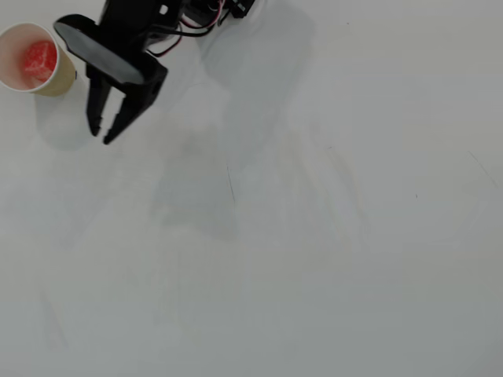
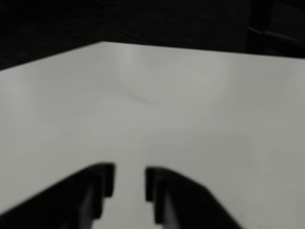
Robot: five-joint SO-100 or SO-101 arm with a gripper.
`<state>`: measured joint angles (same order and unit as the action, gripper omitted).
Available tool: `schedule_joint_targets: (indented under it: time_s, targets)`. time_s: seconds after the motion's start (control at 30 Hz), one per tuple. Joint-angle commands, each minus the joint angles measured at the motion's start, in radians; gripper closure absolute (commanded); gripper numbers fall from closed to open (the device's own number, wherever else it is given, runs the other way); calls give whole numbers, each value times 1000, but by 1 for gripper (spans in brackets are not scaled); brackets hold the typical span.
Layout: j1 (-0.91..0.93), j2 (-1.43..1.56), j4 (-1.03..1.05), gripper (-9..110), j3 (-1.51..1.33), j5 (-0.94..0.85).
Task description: Pick up the cube and drop it in the cup.
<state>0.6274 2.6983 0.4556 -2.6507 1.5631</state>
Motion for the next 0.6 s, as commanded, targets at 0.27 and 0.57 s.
schedule_joint_targets:
  time_s: [0.27, 0.57]
  targets:
    - [-170, 232, -15, 98, -137, -20]
    - [-247, 331, 37, 98, -288, -23]
